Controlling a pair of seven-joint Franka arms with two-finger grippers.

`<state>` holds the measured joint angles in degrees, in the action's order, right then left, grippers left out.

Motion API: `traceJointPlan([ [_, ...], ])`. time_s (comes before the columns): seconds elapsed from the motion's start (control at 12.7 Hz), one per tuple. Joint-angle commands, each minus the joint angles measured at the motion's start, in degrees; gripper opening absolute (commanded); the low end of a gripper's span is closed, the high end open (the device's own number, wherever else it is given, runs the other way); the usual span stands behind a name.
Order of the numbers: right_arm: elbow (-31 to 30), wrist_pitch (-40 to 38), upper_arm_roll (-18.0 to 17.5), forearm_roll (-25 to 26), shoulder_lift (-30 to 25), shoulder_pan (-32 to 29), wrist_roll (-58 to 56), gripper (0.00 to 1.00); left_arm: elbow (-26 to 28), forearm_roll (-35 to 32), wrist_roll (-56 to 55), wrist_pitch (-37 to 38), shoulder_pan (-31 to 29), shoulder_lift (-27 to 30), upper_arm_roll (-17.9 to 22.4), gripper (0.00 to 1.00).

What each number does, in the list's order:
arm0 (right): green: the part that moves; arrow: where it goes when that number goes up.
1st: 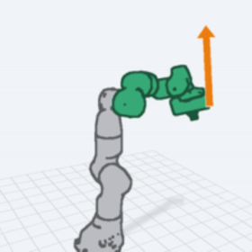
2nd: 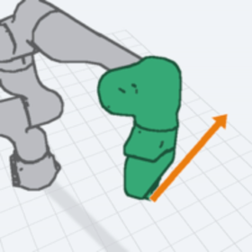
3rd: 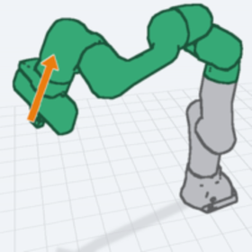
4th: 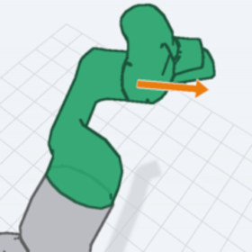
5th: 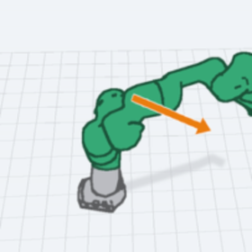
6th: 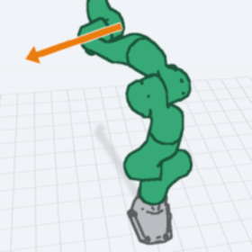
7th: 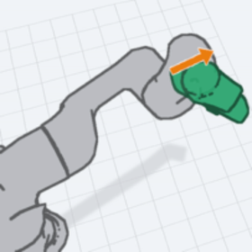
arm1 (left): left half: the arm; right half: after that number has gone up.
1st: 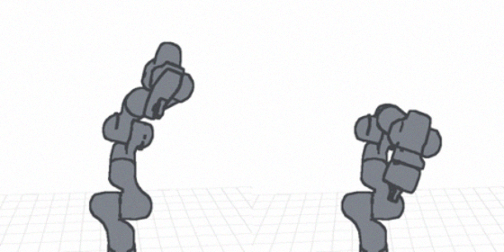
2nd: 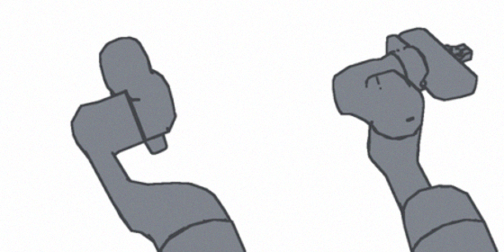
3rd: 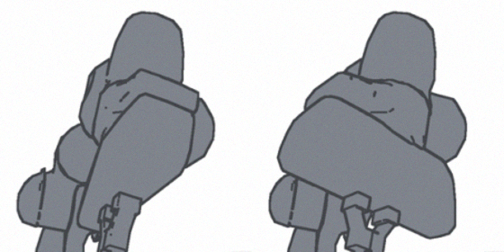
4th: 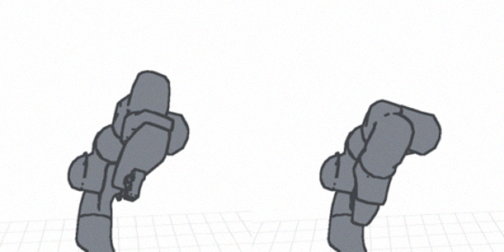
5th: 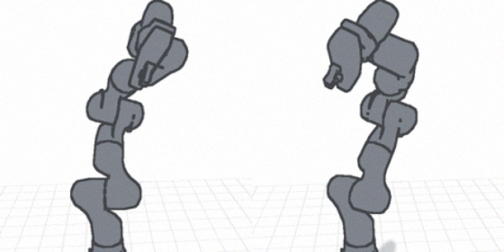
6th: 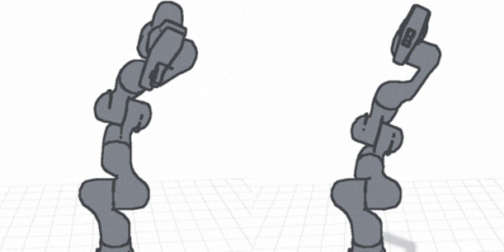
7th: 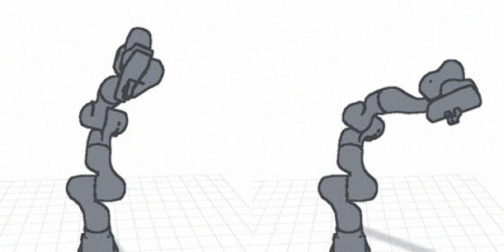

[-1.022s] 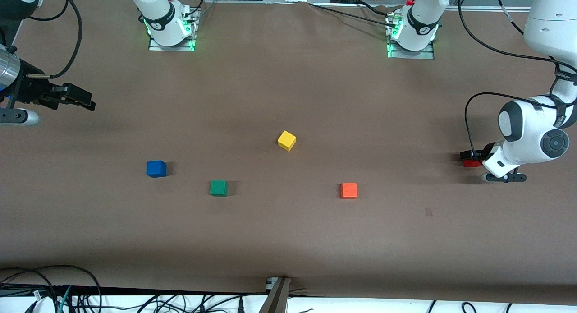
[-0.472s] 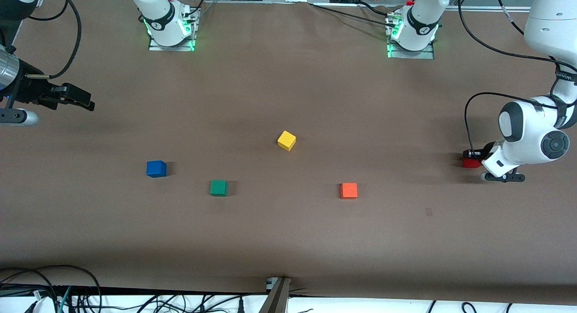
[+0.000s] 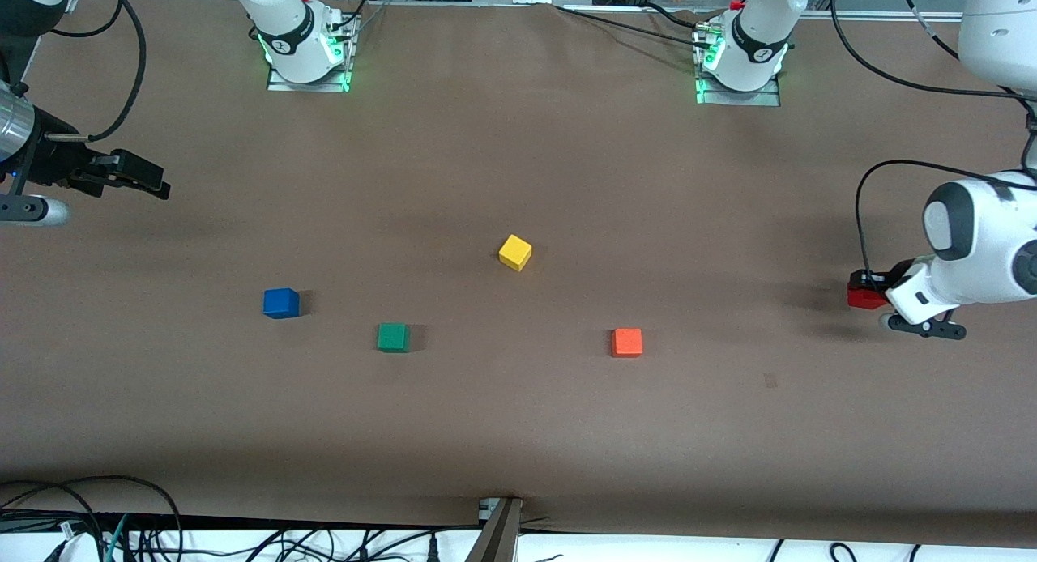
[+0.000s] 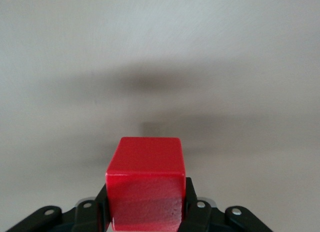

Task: Pass red block to right arm, stack on blue
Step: 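Close the left gripper on the red cube, then lift the red cube with the left gripper while the right gripper approaches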

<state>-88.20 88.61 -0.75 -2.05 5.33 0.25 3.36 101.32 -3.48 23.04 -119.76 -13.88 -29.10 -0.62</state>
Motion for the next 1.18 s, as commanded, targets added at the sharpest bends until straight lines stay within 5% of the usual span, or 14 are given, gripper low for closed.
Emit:
traceJointPlan([
  [0.0,-0.83,0.42,0.05,-0.77,-0.76,-0.34,-1.33,1.00,-2.96,6.28,16.78,2.24,-0.10,0.45,-1.65,0.29],
  [0.47,-0.13,-0.02,0.13,-0.07,0.29,-0.43,-2.30,1.00,-3.41,21.20,36.62,2.60,-0.54,0.10,-10.34,0.32],
  [1.1,-0.13,-0.54,0.05,0.02,5.55,-0.08,-5.37,1.00,-3.41,43.07,43.29,7.69,-0.09,-2.96,-25.99,0.30],
])
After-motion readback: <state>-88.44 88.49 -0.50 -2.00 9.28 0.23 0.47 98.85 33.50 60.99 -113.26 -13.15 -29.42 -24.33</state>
